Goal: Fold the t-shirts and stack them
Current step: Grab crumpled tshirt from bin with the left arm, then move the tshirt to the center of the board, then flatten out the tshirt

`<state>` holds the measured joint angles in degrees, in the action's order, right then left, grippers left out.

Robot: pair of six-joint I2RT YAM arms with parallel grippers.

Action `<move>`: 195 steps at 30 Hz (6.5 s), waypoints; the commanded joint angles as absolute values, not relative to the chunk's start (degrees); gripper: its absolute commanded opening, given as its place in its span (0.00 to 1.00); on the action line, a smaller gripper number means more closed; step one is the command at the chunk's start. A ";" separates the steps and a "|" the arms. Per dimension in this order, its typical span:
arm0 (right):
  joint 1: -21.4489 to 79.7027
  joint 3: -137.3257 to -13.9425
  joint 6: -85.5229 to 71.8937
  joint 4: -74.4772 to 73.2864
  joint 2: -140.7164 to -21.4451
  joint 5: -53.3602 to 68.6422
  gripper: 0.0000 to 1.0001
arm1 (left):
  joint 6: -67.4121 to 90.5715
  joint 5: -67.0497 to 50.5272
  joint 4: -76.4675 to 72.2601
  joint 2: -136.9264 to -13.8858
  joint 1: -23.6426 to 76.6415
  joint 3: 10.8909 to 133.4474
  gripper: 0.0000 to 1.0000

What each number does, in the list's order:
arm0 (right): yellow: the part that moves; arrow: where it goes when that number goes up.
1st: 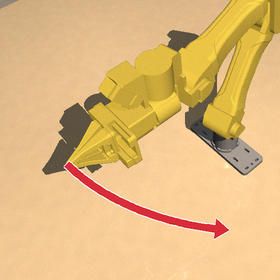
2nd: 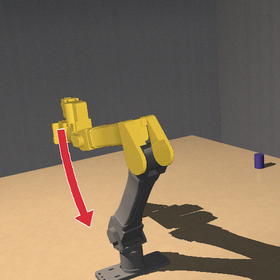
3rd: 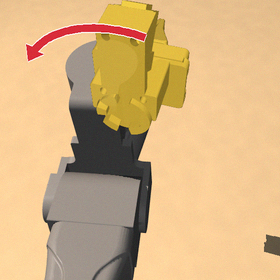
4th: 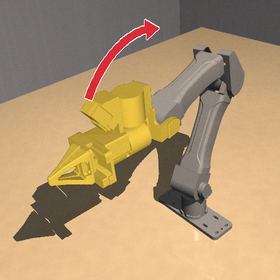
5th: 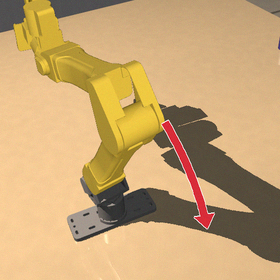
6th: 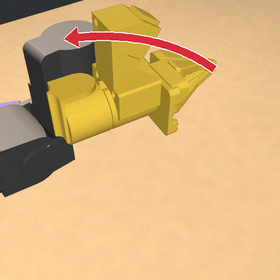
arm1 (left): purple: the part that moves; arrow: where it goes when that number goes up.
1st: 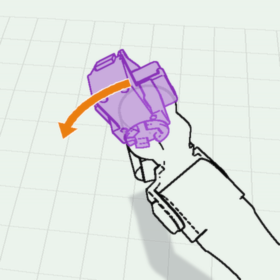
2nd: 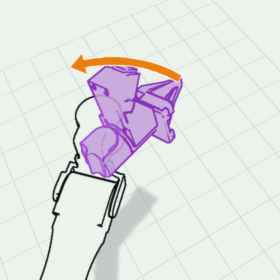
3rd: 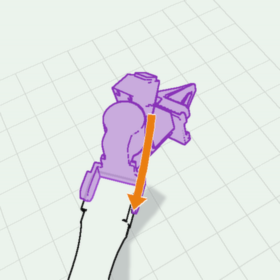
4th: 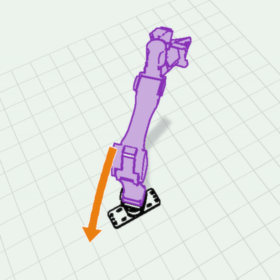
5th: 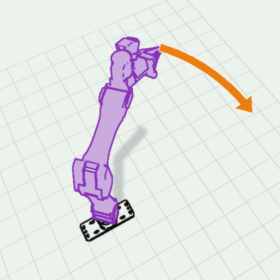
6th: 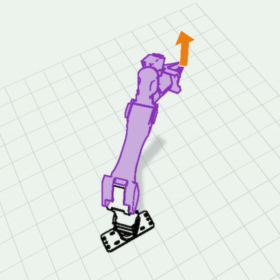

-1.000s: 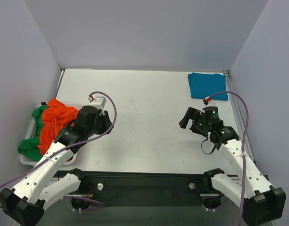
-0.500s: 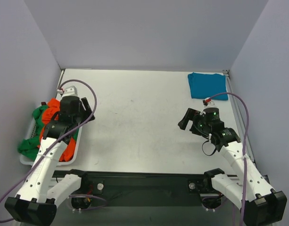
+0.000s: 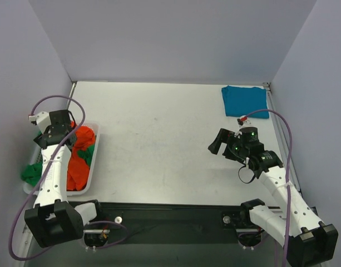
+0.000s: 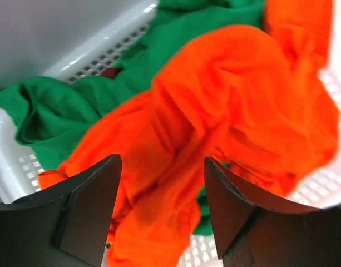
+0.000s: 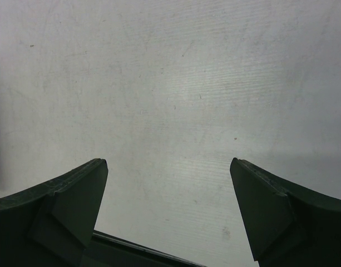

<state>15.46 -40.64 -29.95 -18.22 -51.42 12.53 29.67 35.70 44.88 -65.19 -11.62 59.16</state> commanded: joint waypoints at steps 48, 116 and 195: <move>19.07 -58.72 -27.60 -20.83 -54.76 13.81 0.97 | 30.67 16.63 39.30 -77.16 36.83 102.23 0.10; 46.41 -49.39 -26.02 -7.82 -77.96 -19.87 0.00 | 35.77 17.13 9.23 -87.45 50.89 47.20 0.53; -2.72 -57.75 -33.40 -17.66 -74.81 15.29 0.00 | 41.29 12.90 29.18 -103.92 30.94 97.56 0.65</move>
